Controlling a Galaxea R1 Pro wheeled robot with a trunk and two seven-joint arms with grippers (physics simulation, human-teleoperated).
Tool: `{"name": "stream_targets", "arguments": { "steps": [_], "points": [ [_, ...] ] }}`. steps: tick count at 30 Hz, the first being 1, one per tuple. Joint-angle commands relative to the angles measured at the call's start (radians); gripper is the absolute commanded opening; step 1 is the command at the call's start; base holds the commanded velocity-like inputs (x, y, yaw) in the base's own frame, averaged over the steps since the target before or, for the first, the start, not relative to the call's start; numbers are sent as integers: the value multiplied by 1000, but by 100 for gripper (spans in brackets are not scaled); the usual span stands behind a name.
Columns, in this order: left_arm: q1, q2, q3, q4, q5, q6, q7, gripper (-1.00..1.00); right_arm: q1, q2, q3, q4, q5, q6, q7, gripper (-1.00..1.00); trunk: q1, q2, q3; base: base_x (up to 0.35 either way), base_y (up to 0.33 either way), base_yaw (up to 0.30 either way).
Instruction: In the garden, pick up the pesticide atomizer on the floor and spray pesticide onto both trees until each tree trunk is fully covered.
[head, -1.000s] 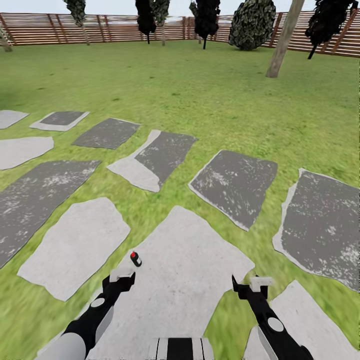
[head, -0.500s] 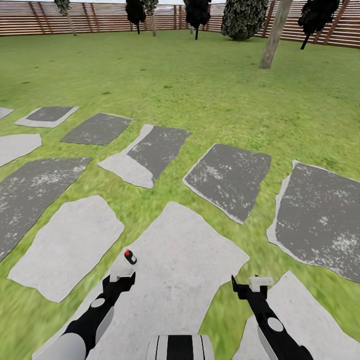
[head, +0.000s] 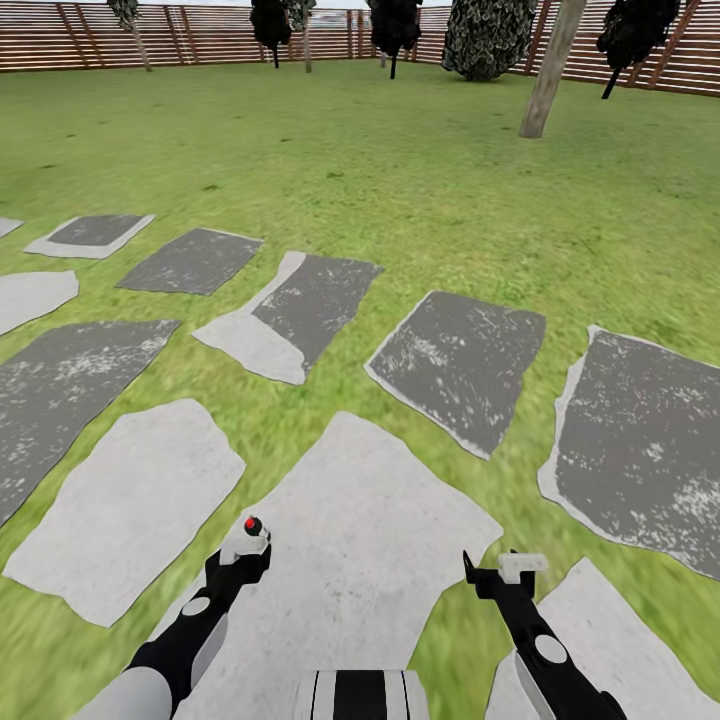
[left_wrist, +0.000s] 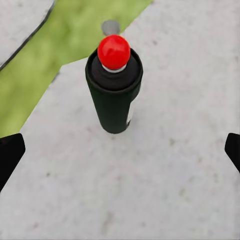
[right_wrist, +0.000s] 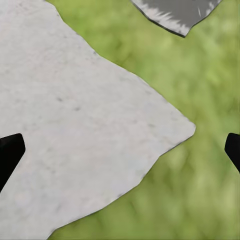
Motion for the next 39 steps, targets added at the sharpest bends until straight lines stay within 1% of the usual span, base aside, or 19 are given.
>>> {"name": "stream_targets", "arguments": {
  "steps": [1,13,26,32,38,39],
  "points": [
    [0,0,0,0,0,0,0,100,0,0,0,0,0,0,0,100,0,0,0,9,0,0],
    [-1,1,0,0,0,0,0,100,0,0,-1,0,0,0,0,100,0,0,0,138,0,0],
    [-1,1,0,0,0,0,0,100,0,0,-2,0,0,0,0,100,0,0,0,9,0,0],
    [-1,1,0,8,1,-48,0,100,0,0,-2,0,0,0,0,100,3,-1,-29,0,0,0],
    [-1,1,0,12,1,-60,0,100,0,0,-2,0,0,0,-1,100,3,-1,-31,0,0,0],
    [-1,1,0,13,2,-61,0,100,0,0,-2,0,0,0,-1,100,3,-2,-35,0,0,0]
  ]
}}
